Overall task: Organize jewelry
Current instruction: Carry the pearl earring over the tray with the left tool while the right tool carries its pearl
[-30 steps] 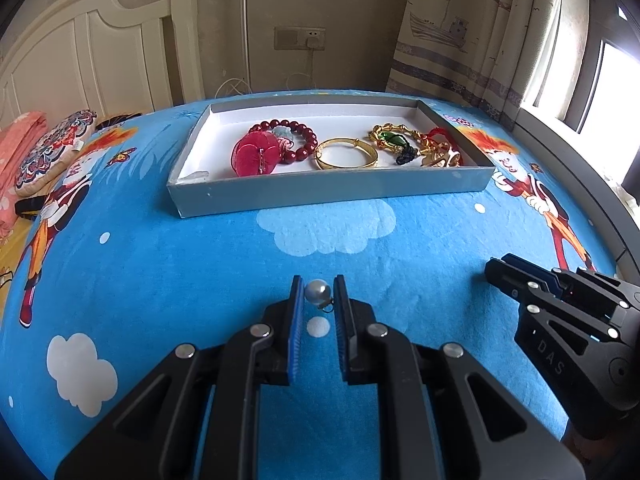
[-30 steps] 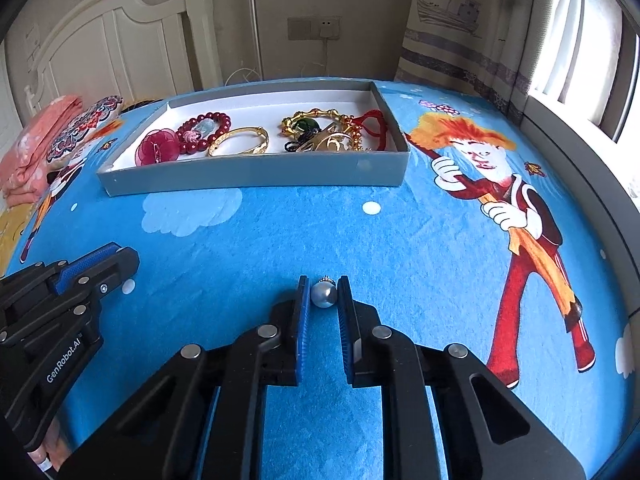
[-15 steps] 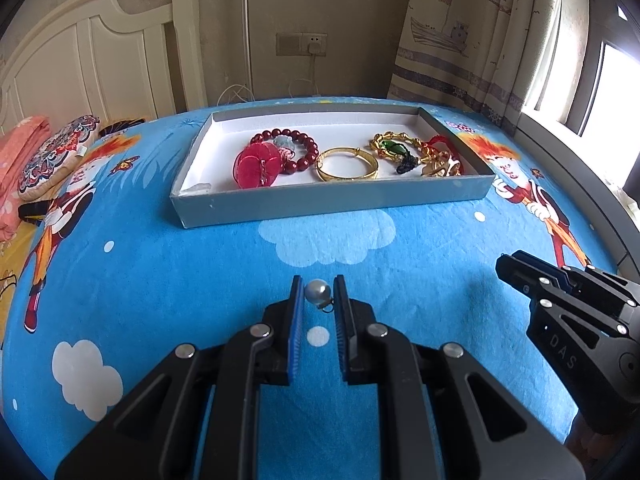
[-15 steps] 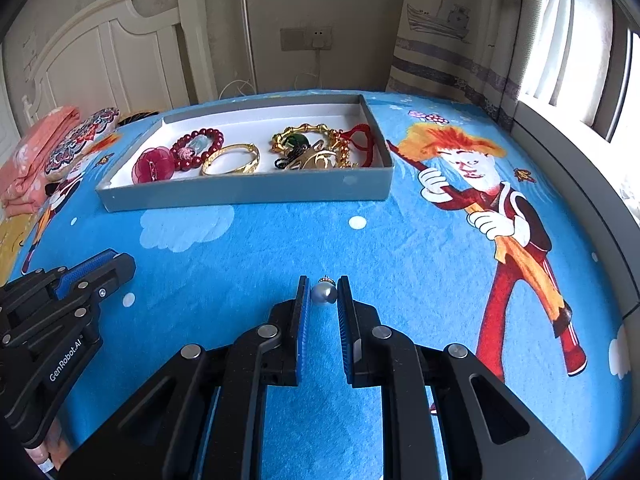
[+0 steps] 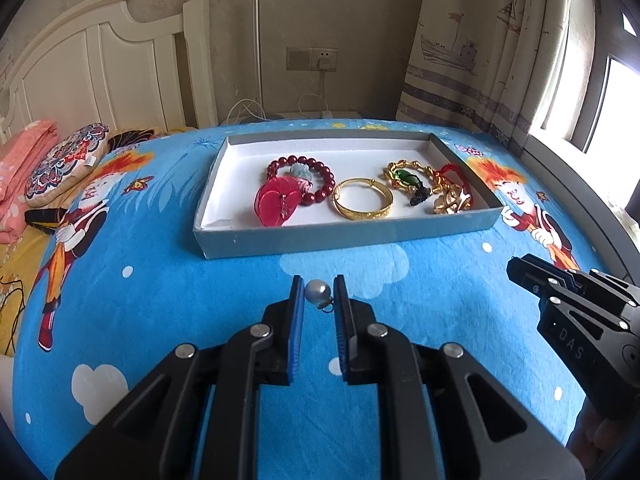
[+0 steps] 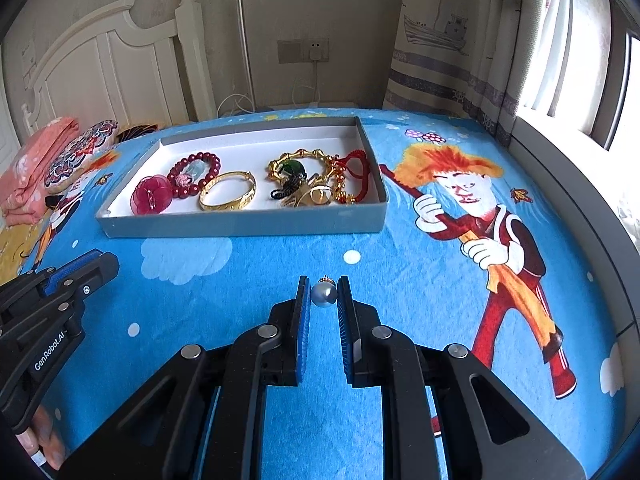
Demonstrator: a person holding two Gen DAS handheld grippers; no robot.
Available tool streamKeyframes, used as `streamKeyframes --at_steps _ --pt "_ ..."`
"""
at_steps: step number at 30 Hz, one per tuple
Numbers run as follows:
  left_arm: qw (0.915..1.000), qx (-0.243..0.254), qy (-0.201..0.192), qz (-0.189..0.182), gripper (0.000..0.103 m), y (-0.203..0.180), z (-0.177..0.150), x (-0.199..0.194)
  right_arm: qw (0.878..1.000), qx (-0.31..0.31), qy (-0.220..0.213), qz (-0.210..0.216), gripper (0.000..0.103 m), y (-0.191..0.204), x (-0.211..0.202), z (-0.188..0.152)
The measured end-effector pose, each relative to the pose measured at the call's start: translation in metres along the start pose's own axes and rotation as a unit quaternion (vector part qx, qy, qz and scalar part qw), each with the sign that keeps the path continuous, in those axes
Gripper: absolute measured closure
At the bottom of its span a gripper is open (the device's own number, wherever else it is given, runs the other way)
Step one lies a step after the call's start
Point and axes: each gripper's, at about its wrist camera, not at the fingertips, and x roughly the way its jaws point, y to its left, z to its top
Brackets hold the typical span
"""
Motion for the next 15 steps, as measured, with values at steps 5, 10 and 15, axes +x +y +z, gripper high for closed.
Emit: streamKeyframes --at_steps 5,10,15 --pt "1.0 0.004 -0.005 0.002 0.089 0.0 0.009 0.0 1.0 0.0 -0.007 0.0 0.088 0.001 0.002 0.012" --pt "0.9999 0.008 -0.01 0.003 0.089 0.001 0.019 0.002 1.0 -0.001 -0.01 0.0 0.088 0.003 0.004 0.021" --pt "0.9999 0.009 -0.012 0.004 0.089 0.002 0.027 0.006 1.0 0.0 -0.01 0.0 0.088 0.004 0.009 0.027"
